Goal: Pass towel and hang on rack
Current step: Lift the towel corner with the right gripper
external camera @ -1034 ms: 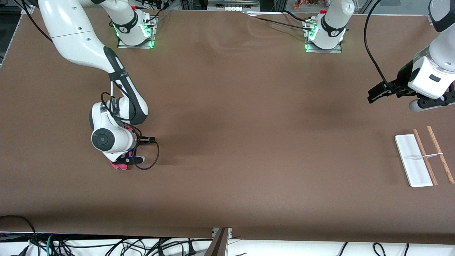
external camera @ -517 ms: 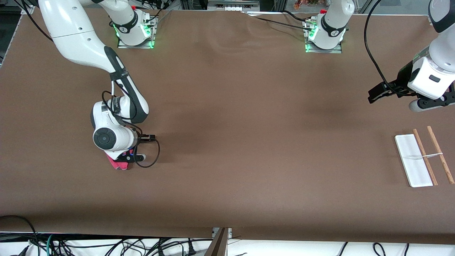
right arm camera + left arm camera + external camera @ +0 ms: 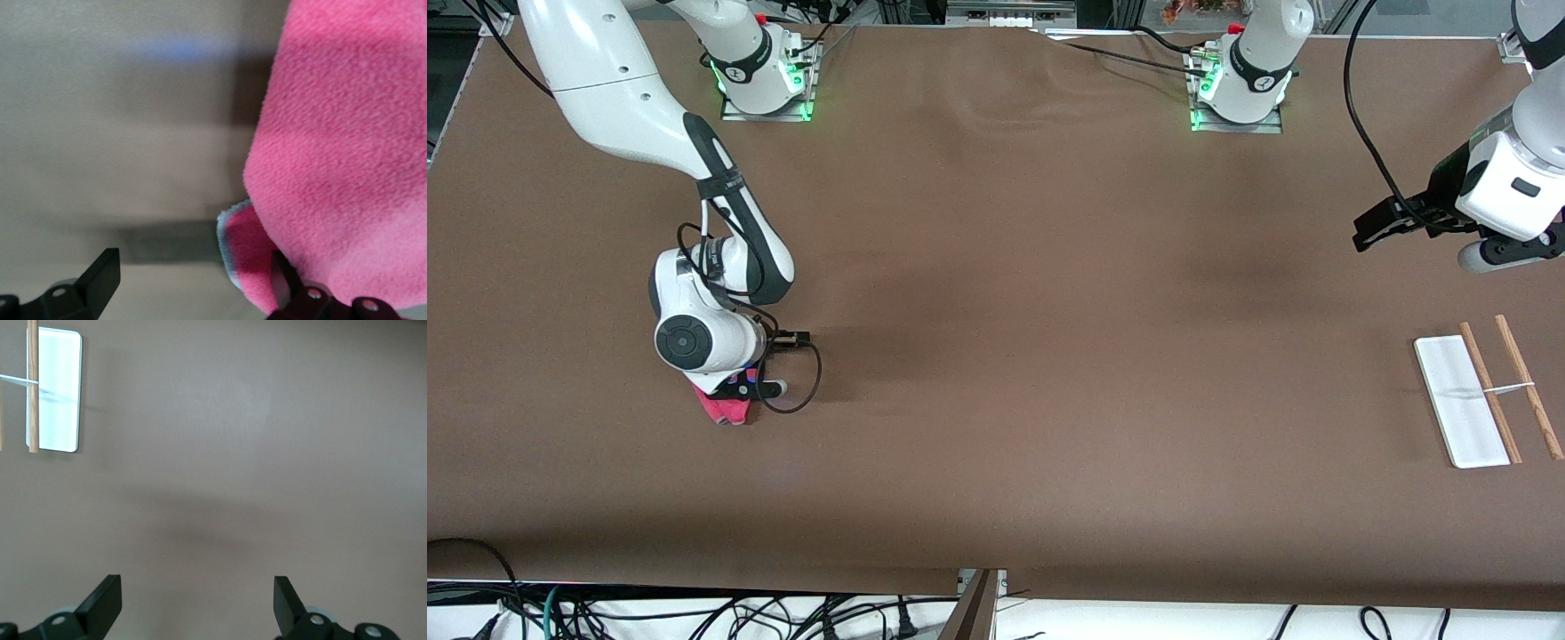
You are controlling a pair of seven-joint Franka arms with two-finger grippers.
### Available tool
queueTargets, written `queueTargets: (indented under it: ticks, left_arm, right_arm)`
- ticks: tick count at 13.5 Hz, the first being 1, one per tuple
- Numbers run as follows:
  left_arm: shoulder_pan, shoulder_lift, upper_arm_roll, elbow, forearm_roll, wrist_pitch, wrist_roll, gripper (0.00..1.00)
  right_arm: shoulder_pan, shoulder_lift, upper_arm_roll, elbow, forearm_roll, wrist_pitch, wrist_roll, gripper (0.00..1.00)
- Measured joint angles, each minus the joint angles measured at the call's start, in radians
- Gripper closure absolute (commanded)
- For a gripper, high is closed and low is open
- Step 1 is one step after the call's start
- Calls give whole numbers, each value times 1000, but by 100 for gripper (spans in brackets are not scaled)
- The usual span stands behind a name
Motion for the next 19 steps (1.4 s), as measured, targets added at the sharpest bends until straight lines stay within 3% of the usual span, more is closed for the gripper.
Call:
queueTargets:
  ticks: [1,4,8,11,12,13,19]
  left_arm:
    - [0,3,-2,0,0,-6,2,0]
    - [0,10,-4,4,0,-34,15,0]
    - [1,22,-4,11,0,-38,24,0]
    - [1,25,-4,13,0,-42,24,0]
    - [1,26,-4,14,0,-42,24,0]
    - [1,26,-4,14,0,-43,24,0]
    - [1,27,-4,14,0,-46,24,0]
  right_arm:
    - [-2,0,-1,0,0,2,-1,0]
    - [-3,0,-2,-4,0,17,-2,30]
    - [-6,-1,-1,-12,1,24,-3,34]
    - [-7,-2,-2,-12,3,24,-11,82]
    - [-7,-4,-2,-12,7,24,-20,94]
    - [-7,-6,-3,-12,8,24,-24,100]
    - [-10,-7,-29,-12,8,21,-49,100]
